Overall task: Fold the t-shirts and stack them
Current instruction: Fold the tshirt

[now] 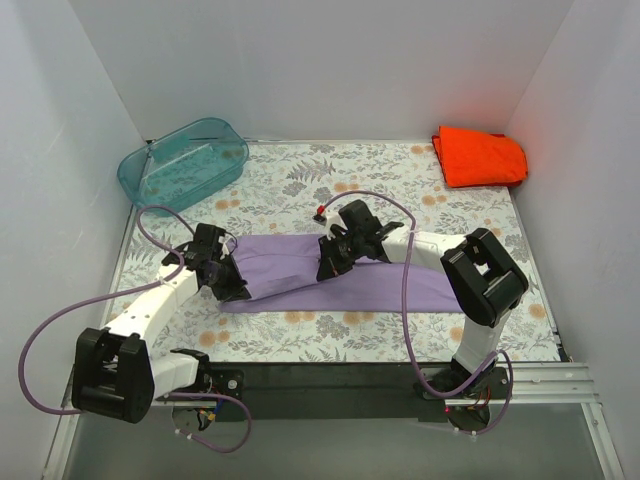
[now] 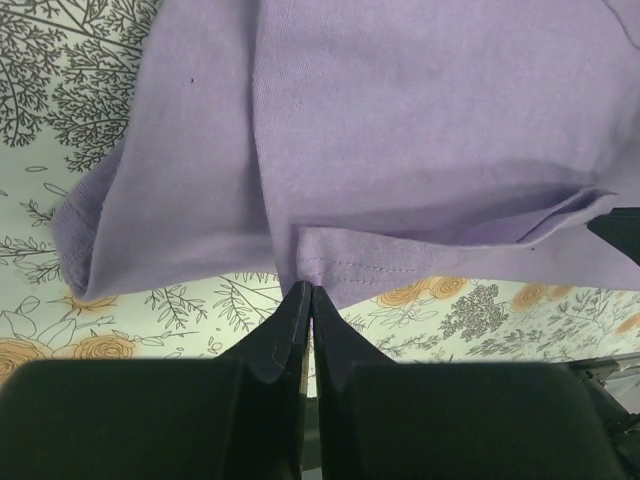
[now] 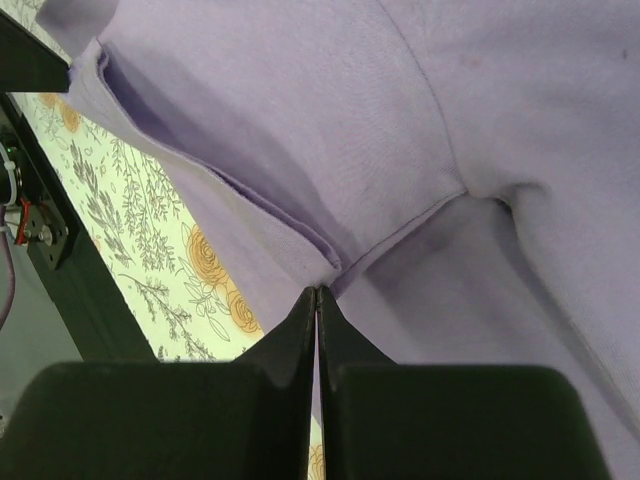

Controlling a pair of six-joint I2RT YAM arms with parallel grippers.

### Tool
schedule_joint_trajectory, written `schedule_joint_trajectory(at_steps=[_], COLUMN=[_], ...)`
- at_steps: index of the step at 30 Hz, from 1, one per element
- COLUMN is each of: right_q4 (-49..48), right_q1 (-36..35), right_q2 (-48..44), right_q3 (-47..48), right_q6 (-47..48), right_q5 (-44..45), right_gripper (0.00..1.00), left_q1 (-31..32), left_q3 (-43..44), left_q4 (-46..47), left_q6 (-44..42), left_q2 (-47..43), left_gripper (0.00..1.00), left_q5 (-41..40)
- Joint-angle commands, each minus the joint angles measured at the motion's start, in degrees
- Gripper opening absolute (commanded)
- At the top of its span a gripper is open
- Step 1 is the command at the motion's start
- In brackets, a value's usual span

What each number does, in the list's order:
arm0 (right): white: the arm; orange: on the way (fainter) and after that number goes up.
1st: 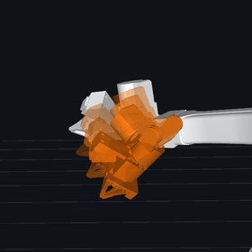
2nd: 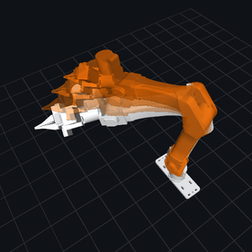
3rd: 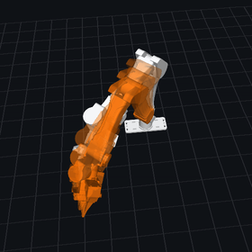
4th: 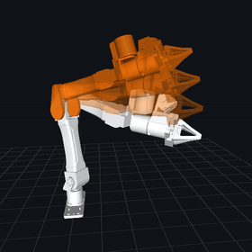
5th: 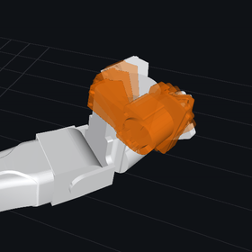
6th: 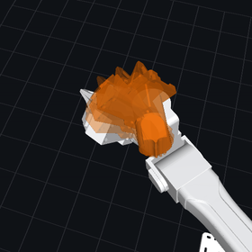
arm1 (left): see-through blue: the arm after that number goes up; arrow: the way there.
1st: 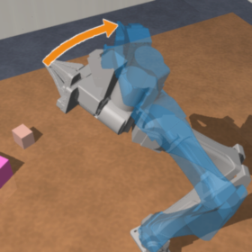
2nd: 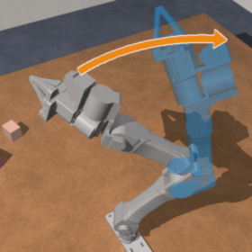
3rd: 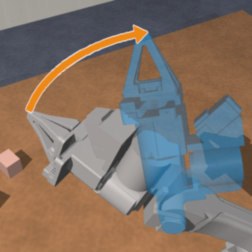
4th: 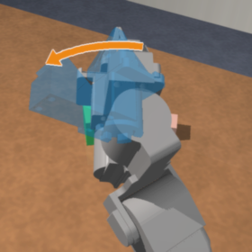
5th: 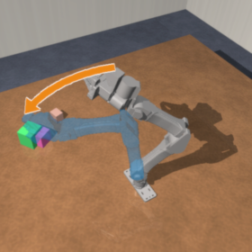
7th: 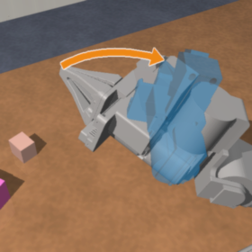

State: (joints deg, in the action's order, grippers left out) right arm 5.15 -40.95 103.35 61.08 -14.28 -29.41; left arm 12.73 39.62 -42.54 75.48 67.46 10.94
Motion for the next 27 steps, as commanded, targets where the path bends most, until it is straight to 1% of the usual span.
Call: schedule_joint_trajectory(at_steps=[1,6,7,9,10,11,12,13,16,17,18,21,26,27], right_q4=[1.44,3.02,3.11,3.9,4.17,4.34,4.61,5.04,6.36,6.71,7.15,8.91,11.29,11.98], right_q1=[-0.71,-0.97,-0.97,-1.06,-1.06,-1.15,-1.06,-1.15,-1.15,-1.15,-1.06,-0.98,-0.89,-0.89], right_q2=[-0.08,0.09,0.44,0.8,1.06,0.98,0.98,0.54,-1.39,-2.09,-3.67,-5.52,-7.46,-7.72], right_q3=[0.27,0.53,0.53,0.62,0.71,0.71,0.62,0.71,0.79,0.8,0.8,0.8,0.18,0.01], right_q6=[2.06,3.12,3.38,3.65,3.74,3.74,3.82,3.82,4.26,4.52,4.7,5.84,7.08,7.08], right_q5=[-2.06,-2.06,-2.32,-3.02,-3.11,-3.29,-3.46,-3.46,-2.5,-0.67,0.57,5.04,8.05,10.23], right_gripper=[0.01,0.02,0.05,0.08,0.13,0.15,0.17,0.23,0.31,0.31,0.32,0.36,0.37,0.37], left_q1=[0.1,0.1,0.1,0.01,0.1,0.1,0.1,0.1,0.1,0.1,0.1,0.1,0.1,0.1], left_q3=[-0.24,-1.73,-2.26,-2.87,-2.79,-2.62,-2.44,-2.0,-1.39,-1.12,-0.86,0.02,0.11,0.11], left_q4=[-1.57,-2.98,-2.9,-2.89,-3.24,-3.51,-3.86,-4.3,-4.92,-5.0,-4.92,-4.04,-2.98,-2.98], left_q6=[1.6,2.12,2.21,2.65,2.74,2.91,3.18,3.18,3.53,3.62,3.79,3.88,3.97,3.97], left_q2=[-1.54,-2.95,-3.04,-3.04,-3.04,-3.04,-3.04,-3.12,-4.0,-4.53,-4.88,-4.8,-3.39,-3.22], left_gripper=[0.0,0.0,0.0,0.04,0.09,0.12,0.14,0.15,0.22,0.32,0.38,0.49,0.51,0.51], left_q5=[-0.3,-0.48,-0.05,0.4,0.22,-0.04,-0.39,-0.74,-2.94,-3.9,-4.34,-4.26,-3.21,-3.03])
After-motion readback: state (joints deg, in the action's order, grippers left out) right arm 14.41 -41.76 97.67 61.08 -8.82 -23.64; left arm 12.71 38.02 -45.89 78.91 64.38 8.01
